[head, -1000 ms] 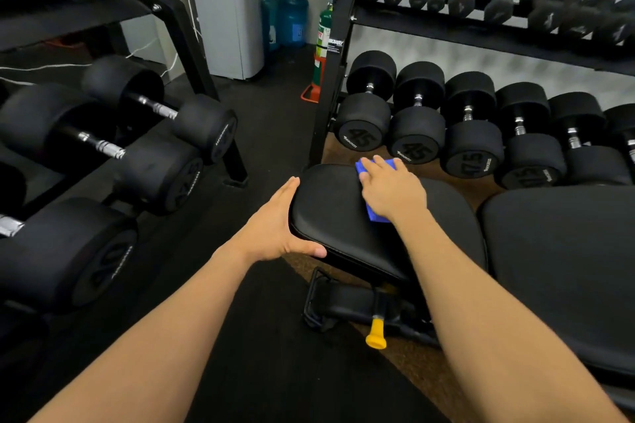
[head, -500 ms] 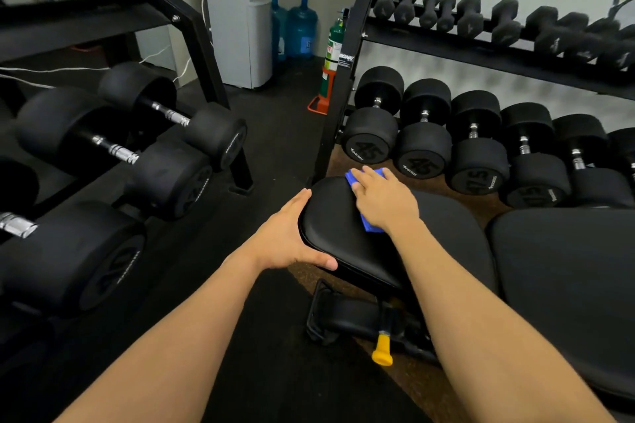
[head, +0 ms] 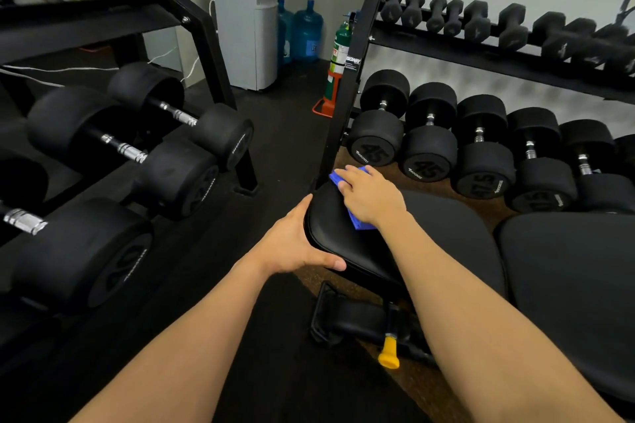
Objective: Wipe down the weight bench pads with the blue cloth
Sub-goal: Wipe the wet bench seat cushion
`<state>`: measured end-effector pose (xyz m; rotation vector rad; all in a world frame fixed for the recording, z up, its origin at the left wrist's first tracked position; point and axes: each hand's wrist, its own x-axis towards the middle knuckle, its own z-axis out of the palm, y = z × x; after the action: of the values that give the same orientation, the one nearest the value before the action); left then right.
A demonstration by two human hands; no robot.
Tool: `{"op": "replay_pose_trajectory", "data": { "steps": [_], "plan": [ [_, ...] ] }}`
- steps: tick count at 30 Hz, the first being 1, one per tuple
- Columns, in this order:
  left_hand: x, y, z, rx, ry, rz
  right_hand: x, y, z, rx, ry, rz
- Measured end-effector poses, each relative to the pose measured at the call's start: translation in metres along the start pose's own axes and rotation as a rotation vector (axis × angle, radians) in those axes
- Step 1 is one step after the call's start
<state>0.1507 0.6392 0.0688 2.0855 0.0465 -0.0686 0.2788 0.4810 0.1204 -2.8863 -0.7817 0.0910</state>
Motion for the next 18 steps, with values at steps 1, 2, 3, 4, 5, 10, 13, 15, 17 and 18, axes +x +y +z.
{"op": "replay_pose_trajectory", "data": {
  "steps": [1,2,3,4,5,10,13,15,17,18],
  "plan": [
    [0.0,-0.002,0.001,-0.01,-0.006,-0.005,-0.005,-0.007,0.001,0.0,-0.009,-0.04],
    [0.0,-0.002,0.002,-0.019,-0.01,0.0,-0.017,-0.011,0.0,0.0,-0.009,-0.088],
    [0.0,-0.003,0.003,-0.026,-0.01,0.002,-0.033,-0.012,0.002,0.005,-0.006,-0.138],
    [-0.001,-0.003,0.003,-0.032,-0.007,-0.003,-0.053,-0.01,0.002,0.007,-0.005,-0.191],
    [-0.002,-0.003,0.003,-0.038,-0.007,-0.019,-0.071,-0.003,0.002,0.023,-0.023,-0.231],
    [-0.003,-0.001,0.002,-0.056,-0.014,-0.019,-0.052,0.05,-0.003,0.076,-0.015,-0.042],
    [-0.005,0.003,0.002,-0.051,-0.039,-0.055,-0.02,0.025,-0.002,-0.016,0.018,0.05],
    [-0.009,0.004,0.005,-0.043,-0.034,-0.087,-0.021,-0.002,0.002,-0.034,0.023,-0.012],
    [-0.016,0.005,0.005,-0.049,-0.023,-0.078,-0.038,-0.02,0.01,-0.087,0.01,-0.107],
    [-0.02,0.002,0.004,-0.067,-0.026,-0.056,-0.046,-0.025,0.013,-0.123,-0.008,-0.148]
  ]
}}
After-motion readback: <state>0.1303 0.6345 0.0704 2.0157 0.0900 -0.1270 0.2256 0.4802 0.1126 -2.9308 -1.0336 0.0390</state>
